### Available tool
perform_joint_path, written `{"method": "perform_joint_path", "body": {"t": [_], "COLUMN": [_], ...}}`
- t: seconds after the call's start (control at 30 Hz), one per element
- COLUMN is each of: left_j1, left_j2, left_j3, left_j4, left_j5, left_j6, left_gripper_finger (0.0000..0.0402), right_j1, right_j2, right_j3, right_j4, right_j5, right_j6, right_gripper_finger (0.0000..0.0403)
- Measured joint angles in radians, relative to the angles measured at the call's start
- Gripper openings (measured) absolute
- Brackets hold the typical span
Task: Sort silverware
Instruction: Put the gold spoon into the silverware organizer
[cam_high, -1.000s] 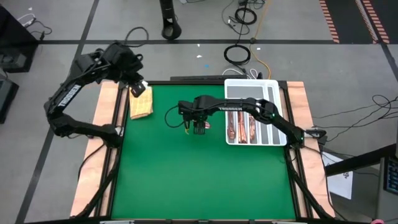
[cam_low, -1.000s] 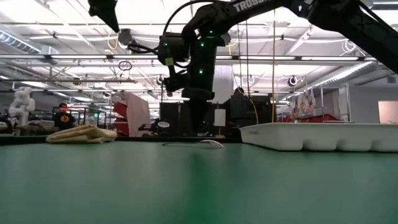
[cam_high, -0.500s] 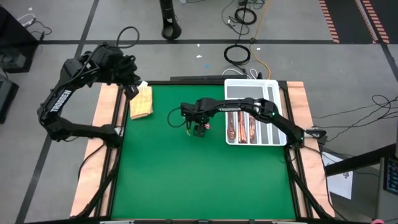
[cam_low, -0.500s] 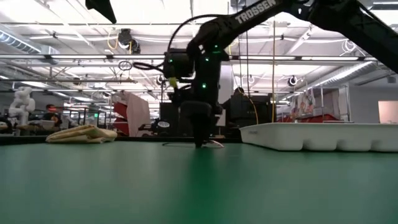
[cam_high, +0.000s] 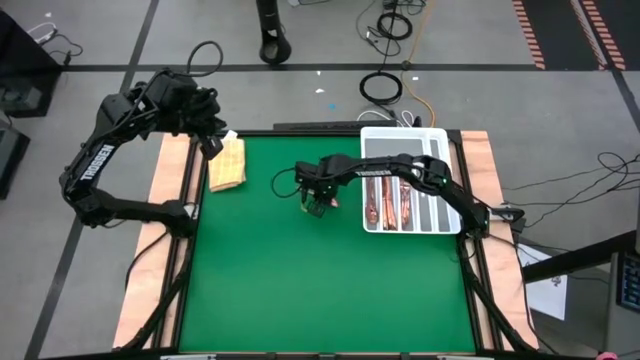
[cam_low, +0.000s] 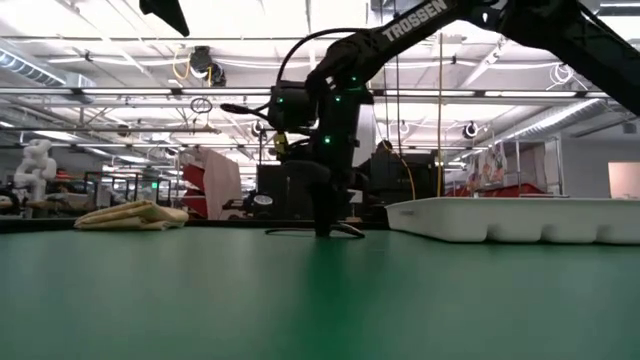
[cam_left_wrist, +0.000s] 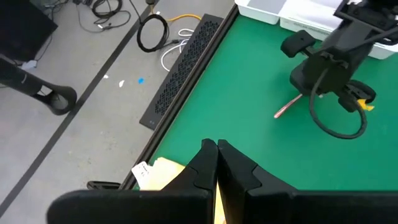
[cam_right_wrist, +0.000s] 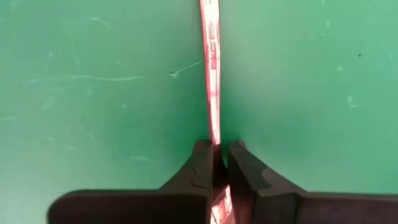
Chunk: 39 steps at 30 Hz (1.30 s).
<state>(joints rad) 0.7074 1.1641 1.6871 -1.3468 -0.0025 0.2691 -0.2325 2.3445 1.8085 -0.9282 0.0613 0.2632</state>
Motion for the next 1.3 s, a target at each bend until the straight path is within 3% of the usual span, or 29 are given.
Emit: {"method": "perform_joint_path", "body": {"t": [0.43, 0.63, 0.9, 1.03, 1.17, 1.3], "left_j1": [0.000, 0.000, 0.000, 0.000, 0.000, 0.000], "left_j2": [0.000, 0.000, -0.001, -0.001, -0.001, -0.001], "left_j3": [0.000, 0.000, 0.000, 0.000, 0.000, 0.000], "left_j4": [0.008, 0.008, 0.001, 0.002, 0.002, 0.003], "left_j5": [0.000, 0.000, 0.021, 0.021, 0.026, 0.026], "left_j6": [0.006, 0.006, 0.001, -0.001, -0.002, -0.002], "left_gripper_finger": [0.0013, 0.0013, 0.0013, 0.0013, 0.0013, 0.0013], "right_j1": [-0.011, -0.068, -0.227, -0.323, -0.392, -0.435], "right_j2": [0.005, -0.074, -0.291, -0.444, -0.682, -0.932], "right_j3": [0.363, 0.429, 0.421, 0.268, -0.072, -0.455], "right_j4": [-0.261, -0.448, -0.592, -0.506, -0.202, 0.091], "right_j5": [-0.174, -0.501, -0.755, -0.682, -0.658, -0.439], "right_j6": [0.021, -0.101, -0.336, -0.269, -0.097, 0.152], "right_gripper_finger": [0.0001, 0.0001, 0.0001, 0.0001, 0.0001, 0.0000]}}
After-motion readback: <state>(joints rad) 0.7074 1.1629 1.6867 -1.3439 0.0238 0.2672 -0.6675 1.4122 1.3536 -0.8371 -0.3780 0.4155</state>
